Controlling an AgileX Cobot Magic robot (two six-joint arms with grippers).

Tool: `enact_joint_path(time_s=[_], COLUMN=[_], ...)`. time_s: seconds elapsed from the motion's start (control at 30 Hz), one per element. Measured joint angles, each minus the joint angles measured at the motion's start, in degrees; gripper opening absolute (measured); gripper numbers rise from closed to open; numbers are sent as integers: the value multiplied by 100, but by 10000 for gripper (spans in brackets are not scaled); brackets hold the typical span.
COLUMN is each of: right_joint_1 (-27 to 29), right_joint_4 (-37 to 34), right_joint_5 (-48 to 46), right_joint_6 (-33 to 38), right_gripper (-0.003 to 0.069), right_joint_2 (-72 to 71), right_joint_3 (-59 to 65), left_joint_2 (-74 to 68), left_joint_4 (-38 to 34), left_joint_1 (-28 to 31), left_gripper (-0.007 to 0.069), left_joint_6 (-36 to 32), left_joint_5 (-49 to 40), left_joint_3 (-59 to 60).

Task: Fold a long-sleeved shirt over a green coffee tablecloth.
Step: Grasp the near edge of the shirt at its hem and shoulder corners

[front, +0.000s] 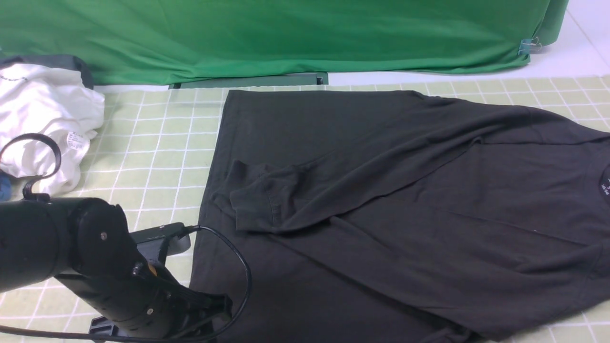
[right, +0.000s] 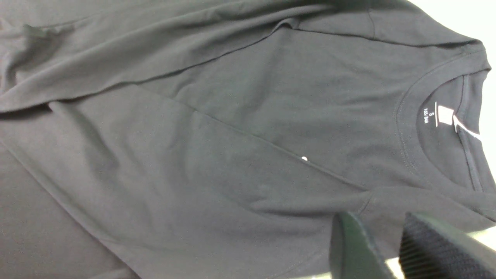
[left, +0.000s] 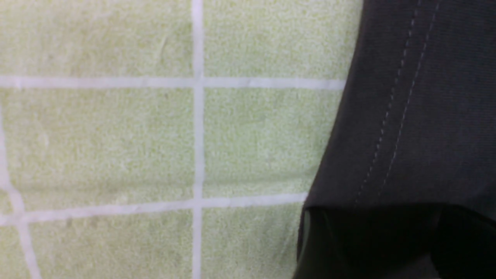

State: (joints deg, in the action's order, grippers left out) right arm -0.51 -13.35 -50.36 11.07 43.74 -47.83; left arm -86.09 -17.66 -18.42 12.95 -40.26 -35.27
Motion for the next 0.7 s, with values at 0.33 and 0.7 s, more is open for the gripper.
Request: enact_joint_path(time_s=[0.33,0.7], right_joint_1=[0,0], right_joint_4=[0,0], right_joint_5=[23,22], right_joint_6=[7,2], right_gripper=[197,197], right_joint_2=[0,0], right_joint_3=[0,0], left_joint_2=[-51,-69], left_joint_4=[971,372], left_joint_1=[0,0], left_gripper=[402,402], left_joint_6=[13,-118], left_joint_5=[-972,-425], left_joint_3=[-454,-157])
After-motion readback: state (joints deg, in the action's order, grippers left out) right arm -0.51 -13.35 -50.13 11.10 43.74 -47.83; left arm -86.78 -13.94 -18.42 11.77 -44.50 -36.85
